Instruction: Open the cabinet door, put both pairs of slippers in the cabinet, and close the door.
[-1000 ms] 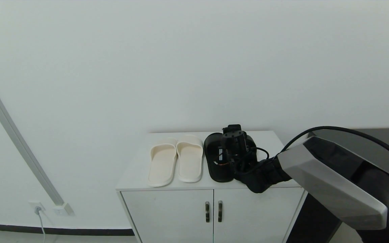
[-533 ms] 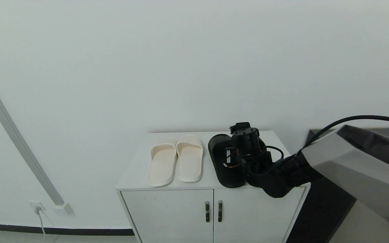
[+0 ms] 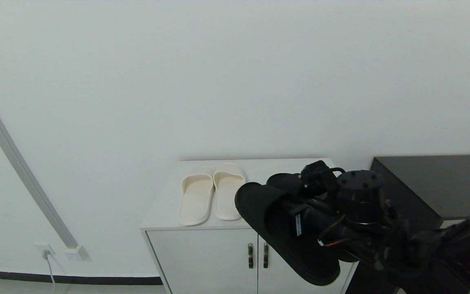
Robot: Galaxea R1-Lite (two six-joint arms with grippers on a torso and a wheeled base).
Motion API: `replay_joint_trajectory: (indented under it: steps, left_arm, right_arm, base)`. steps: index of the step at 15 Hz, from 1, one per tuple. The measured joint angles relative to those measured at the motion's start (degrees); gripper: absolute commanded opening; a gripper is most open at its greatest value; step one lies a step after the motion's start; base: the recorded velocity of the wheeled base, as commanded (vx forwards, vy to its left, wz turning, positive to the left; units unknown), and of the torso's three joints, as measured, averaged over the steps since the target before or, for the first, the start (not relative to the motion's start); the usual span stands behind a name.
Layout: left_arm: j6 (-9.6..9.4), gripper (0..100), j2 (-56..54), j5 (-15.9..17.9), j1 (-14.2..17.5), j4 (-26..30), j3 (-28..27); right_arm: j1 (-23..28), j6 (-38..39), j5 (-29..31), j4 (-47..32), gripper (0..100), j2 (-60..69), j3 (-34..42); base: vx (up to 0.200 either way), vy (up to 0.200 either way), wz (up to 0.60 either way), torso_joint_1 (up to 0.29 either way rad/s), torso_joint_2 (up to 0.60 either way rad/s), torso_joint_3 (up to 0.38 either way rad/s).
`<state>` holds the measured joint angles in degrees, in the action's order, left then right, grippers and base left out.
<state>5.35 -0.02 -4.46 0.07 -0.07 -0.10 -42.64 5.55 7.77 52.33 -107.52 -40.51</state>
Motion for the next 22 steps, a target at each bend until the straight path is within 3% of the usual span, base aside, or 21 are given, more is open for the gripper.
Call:
replay_joint_trajectory:
  steps: [2, 4, 11, 15, 22]
  left_arm:
    - [-0.02, 0, 0.0, 0.0, 0.0, 0.0, 0.0]
    - [-0.1, 0, 0.0, 0.0, 0.0, 0.0, 0.0]
    - [-0.11, 0, 0.0, -0.1, 0.0, 0.0, 0.0]
    - [-0.11, 0, 0.0, -0.1, 0.0, 0.0, 0.0]
    - [-0.02, 0, 0.0, -0.1, 0.0, 0.0, 0.0]
  right_arm:
    - [-0.2, -1.0, -10.1, 0.2, 0, 5.0, 5.9]
    - [-0.5, -3.4, -15.0, 0.2, 0, 9.0, 10.6]
    - [-1.0, -3.9, -15.2, 0.3, 0, 11.5, 13.0]
    - [-1.0, -3.9, -15.0, 0.4, 0, 11.4, 13.3]
    - [-0.9, -4.0, -15.2, 0.7, 0, 10.7, 13.8]
  base:
    - [0.0, 0.0, 0.0, 0.0, 0.0, 0.0]
    - [0.0, 0.0, 0.0, 0.0, 0.0, 0.0]
    - [0.0, 0.0, 0.0, 0.0, 0.0, 0.0]
    - [-0.2, 0.0, 0.0, 0.011, 0.0, 0.004]
    - [0.0, 0.0, 0.0, 0.0, 0.0, 0.0]
